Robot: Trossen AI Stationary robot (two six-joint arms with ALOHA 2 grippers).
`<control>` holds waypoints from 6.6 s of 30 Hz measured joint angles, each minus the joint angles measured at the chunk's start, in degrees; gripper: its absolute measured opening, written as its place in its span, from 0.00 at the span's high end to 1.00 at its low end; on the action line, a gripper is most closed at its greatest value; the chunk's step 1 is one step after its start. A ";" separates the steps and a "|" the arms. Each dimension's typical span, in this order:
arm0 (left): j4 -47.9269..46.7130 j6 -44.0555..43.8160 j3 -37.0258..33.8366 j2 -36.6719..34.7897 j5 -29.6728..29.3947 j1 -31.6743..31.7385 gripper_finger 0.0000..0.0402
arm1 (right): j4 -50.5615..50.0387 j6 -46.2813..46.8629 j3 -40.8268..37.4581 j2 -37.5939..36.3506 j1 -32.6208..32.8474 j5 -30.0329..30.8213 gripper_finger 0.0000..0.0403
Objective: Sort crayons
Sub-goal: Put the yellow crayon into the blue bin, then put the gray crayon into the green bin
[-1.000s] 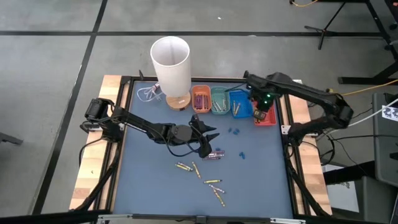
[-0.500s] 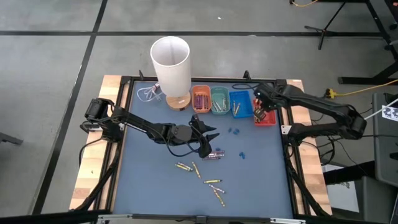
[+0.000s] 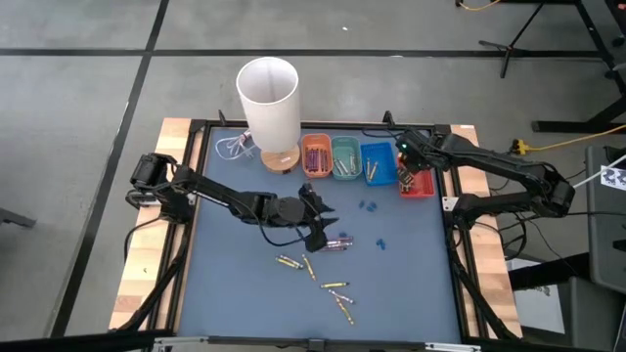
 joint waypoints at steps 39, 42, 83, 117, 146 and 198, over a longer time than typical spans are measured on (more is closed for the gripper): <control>-8.07 20.96 0.15 16.13 27.55 -8.51 0.70 | 0.00 -0.07 0.02 0.00 0.01 -0.59 0.62; -8.15 20.96 0.17 16.18 27.44 -8.38 0.70 | 0.01 -0.07 0.04 0.00 0.01 -0.59 0.62; 22.17 19.07 -0.09 16.12 19.44 3.61 0.99 | 0.13 -0.09 0.07 0.00 0.02 -0.59 0.62; 31.86 5.68 39.17 41.18 0.60 17.64 0.97 | -4.66 -6.05 10.81 -6.18 0.02 -0.11 0.62; 11.35 10.23 40.35 32.55 16.19 20.81 0.71 | -4.65 -7.67 11.13 -6.47 0.07 -24.39 0.62; -64.08 -0.39 18.16 15.80 20.64 -13.95 0.71 | 10.82 -7.52 4.85 -6.05 21.16 -23.98 0.62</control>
